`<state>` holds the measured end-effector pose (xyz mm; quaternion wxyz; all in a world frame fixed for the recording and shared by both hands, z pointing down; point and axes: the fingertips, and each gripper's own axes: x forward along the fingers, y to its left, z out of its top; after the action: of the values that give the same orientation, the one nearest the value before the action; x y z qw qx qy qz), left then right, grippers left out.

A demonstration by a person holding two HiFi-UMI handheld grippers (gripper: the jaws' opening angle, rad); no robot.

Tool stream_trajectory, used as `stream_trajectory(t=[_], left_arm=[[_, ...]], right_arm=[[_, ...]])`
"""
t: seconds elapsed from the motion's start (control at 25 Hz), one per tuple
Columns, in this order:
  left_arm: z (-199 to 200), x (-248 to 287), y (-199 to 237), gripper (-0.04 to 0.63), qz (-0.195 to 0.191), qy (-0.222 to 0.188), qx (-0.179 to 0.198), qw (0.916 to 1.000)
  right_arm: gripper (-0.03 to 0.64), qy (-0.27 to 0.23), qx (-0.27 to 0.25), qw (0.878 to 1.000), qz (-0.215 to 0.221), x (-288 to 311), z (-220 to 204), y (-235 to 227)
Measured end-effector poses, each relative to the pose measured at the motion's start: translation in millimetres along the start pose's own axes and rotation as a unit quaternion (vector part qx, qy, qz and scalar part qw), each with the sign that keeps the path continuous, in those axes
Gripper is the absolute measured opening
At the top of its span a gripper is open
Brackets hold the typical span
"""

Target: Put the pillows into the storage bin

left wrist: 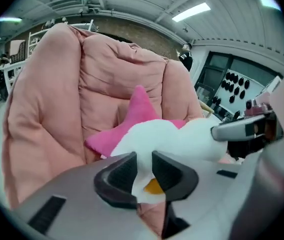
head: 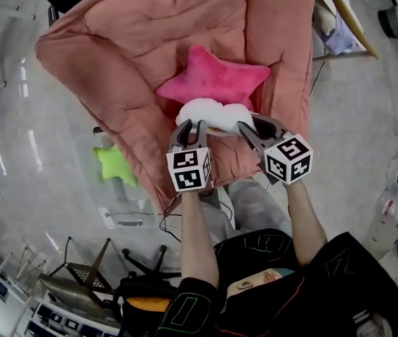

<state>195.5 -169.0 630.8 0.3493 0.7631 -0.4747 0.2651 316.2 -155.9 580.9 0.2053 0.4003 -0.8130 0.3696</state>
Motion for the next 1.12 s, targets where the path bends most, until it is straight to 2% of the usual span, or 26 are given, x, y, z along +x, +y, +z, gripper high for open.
stream_trajectory(t=[0.12,0.36,0.6,0.76,0.92,1.12], left_arm=[[11,-19,8,0.077,0.009,-0.021,-0.005,0.9997],[42,-80,34,0.071,0.033,-0.095,-0.027,0.9946],[68,-143,61,0.069,0.070,-0.147,-0.031,0.9862],[80,-196,81,0.064,0.093,-0.202,-0.051,0.9736],[81,-260,110,0.058,0.138,-0.258,-0.069,0.9538],[43,-335,174,0.049,0.205,-0.281,-0.107,0.9313]], right_arm=[[0.091,-0.024,-0.018,0.999,0.020,-2,27,22],[0.086,-0.055,-0.079,0.994,0.045,-7,73,78],[0.084,-0.082,-0.160,0.981,0.067,-9,122,146],[0.084,-0.110,-0.212,0.967,0.088,-14,152,203],[0.084,-0.136,-0.255,0.949,0.128,-16,167,272],[0.084,-0.131,-0.295,0.926,0.199,15,154,374]])
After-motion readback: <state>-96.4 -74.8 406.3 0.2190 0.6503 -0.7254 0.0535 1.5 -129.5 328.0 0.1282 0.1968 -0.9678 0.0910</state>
